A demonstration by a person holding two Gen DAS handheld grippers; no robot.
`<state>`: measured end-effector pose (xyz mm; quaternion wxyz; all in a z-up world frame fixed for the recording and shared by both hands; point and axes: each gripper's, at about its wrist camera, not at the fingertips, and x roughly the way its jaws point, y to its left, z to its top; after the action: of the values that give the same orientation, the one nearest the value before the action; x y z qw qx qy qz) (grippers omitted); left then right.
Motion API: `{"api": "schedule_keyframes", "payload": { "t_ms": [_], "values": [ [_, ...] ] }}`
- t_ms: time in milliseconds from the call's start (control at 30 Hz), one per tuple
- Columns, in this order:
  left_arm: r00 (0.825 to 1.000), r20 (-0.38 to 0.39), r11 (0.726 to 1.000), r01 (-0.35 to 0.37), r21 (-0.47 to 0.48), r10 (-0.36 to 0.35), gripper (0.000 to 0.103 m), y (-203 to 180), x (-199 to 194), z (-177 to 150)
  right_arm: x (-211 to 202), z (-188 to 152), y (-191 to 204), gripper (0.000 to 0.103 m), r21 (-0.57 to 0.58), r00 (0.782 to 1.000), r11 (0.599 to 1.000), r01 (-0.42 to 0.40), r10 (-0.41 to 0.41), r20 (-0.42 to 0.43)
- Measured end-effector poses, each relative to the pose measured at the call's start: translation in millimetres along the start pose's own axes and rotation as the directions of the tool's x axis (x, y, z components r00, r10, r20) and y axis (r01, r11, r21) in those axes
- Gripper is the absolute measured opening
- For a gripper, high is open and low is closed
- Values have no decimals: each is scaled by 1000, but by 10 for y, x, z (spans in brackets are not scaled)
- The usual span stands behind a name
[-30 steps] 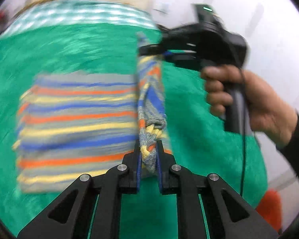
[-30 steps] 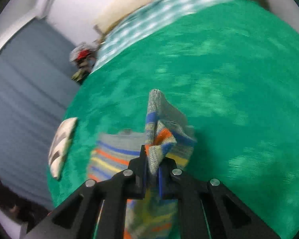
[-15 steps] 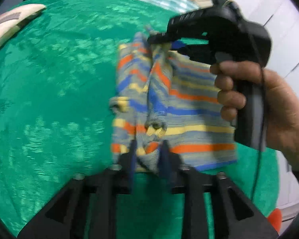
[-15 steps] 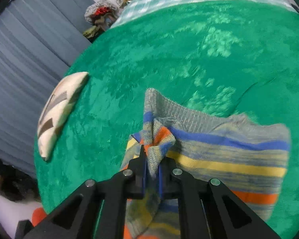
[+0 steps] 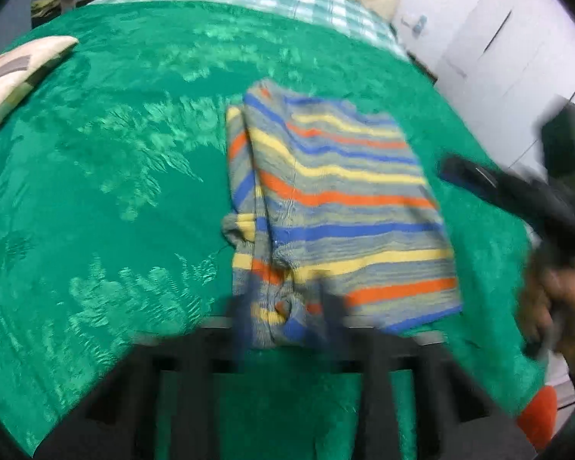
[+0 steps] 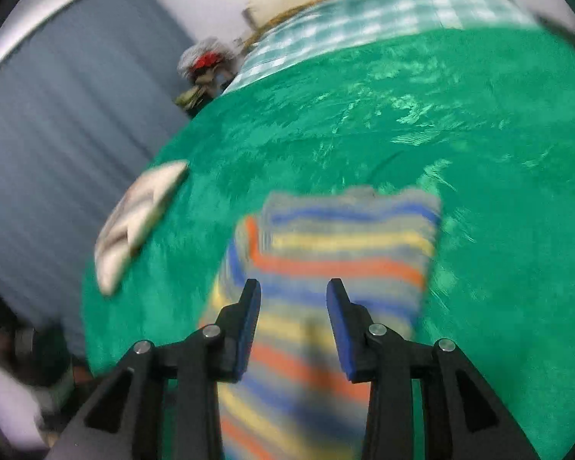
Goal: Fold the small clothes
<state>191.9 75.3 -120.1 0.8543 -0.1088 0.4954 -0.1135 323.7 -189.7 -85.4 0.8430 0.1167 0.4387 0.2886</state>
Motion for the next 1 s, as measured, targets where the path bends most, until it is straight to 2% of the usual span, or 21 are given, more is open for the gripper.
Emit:
{"api": "schedule_keyframes", "payload": {
  "t_ms": [100, 200, 233, 300, 333, 400, 500, 567, 633, 700, 733, 800, 867, 933, 1000],
  "values": [
    [998, -9, 998, -61, -32, 61, 3, 49, 146, 33, -156, -521, 117, 37, -72, 997, 996, -55, 50, -59],
    [996, -24, 994, -86, -65, 84, 2, 112, 182, 63, 59, -970, 117, 37, -86, 989, 996, -2, -11, -145],
    [996, -31, 994, -91, -63, 89, 2, 118, 195, 75, 125, -1105, 111, 36, -91, 988, 996, 25, -38, -151],
    [994, -42, 994, -103, -34, 102, 2, 90, 191, 86, 100, -1244, 190, 36, -131, 993, 988, 81, -91, -69],
    [993, -49, 994, -108, -24, 107, 5, 93, 188, 93, 101, -1256, 241, 37, -136, 991, 984, 114, -123, -53],
    [991, -56, 992, -124, -34, 122, 7, 154, 104, 126, 69, -1248, 271, 39, -119, 990, 984, 130, -136, -42],
    [996, -6, 993, -89, -75, 89, 9, 288, -129, 221, -129, -1222, 278, 40, -101, 993, 989, 112, -114, -19],
    [999, 25, 996, -30, -85, 32, 9, 321, -204, 358, -253, -1185, 272, 40, -113, 993, 987, 115, -115, 11],
    [999, 21, 998, 31, -63, -30, 9, 258, -132, 558, -369, -1102, 237, 40, -125, 991, 983, 135, -131, 38],
    [999, 8, 998, 50, -26, -49, 10, 145, 14, 740, -386, -927, 166, 40, -128, 988, 980, 152, -147, 50],
    [998, -7, 998, 55, -4, -55, 18, 78, 149, 839, -406, -866, 145, 40, -129, 987, 979, 158, -152, 54],
    [998, -44, 999, 43, 33, -42, 26, -14, 360, 929, -389, -703, 108, 40, -127, 985, 979, 160, -151, 79],
    [997, -75, 998, -20, 60, 25, 5, -42, 549, 931, -320, -578, 95, 40, -124, 988, 982, 140, -130, 85],
    [993, -92, 996, -75, 42, 79, 2, 37, 675, 941, -211, -545, 85, 40, -120, 992, 986, 116, -109, 66],
    [989, -77, 992, -123, 33, 126, 0, 96, 674, 959, 28, -580, 43, 40, -112, 994, 988, 106, -107, -4]
  ]
}}
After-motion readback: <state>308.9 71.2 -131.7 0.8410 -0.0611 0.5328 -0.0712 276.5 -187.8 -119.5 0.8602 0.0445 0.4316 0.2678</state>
